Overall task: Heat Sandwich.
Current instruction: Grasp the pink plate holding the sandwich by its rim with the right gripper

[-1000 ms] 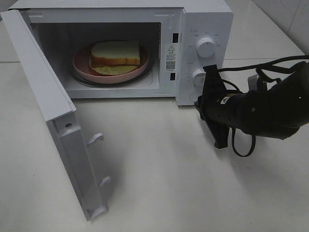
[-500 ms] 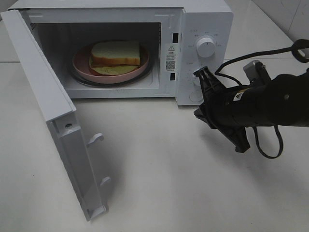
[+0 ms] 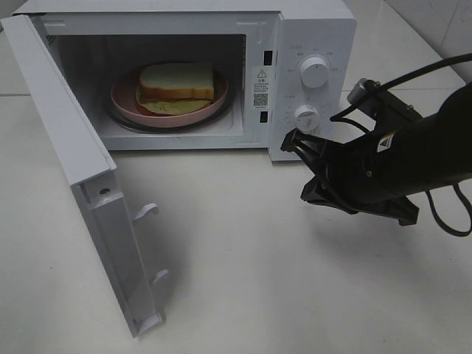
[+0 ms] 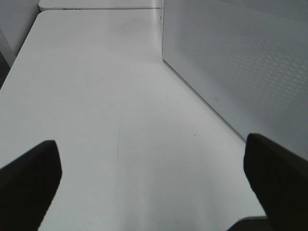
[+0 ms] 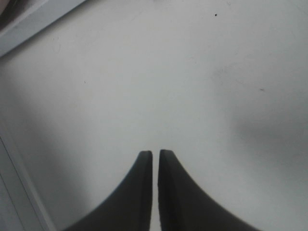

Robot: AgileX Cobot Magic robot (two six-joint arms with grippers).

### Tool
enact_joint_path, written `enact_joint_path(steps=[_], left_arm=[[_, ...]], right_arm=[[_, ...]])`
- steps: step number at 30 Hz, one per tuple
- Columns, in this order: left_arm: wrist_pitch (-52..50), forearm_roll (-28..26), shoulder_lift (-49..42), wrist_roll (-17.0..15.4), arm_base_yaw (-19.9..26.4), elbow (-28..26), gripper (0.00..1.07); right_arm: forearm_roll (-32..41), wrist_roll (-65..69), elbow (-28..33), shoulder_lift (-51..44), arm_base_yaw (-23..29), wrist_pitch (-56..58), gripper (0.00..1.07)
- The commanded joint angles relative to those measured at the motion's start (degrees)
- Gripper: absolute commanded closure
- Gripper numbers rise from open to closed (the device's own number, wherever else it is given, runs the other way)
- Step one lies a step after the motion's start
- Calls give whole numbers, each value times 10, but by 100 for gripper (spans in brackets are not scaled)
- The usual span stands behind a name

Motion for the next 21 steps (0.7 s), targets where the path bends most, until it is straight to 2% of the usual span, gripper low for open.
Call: enact_joint_path(steps=[1,11,15,21], left_arm=[[-7,-6,-9,2,0,1,9],[-7,-6,-9,2,0,1,9],[-7,-6,-9,2,0,1,9],[-7,-6,-9,2,0,1,9]], right_arm=[[-18,-61,-1,-20,1,41,98],[-19,-122,-9,-48,1,136,95],[-19,-234,-45,-49,1,248,94],[-24,-361,-73,-49,1,312,92]])
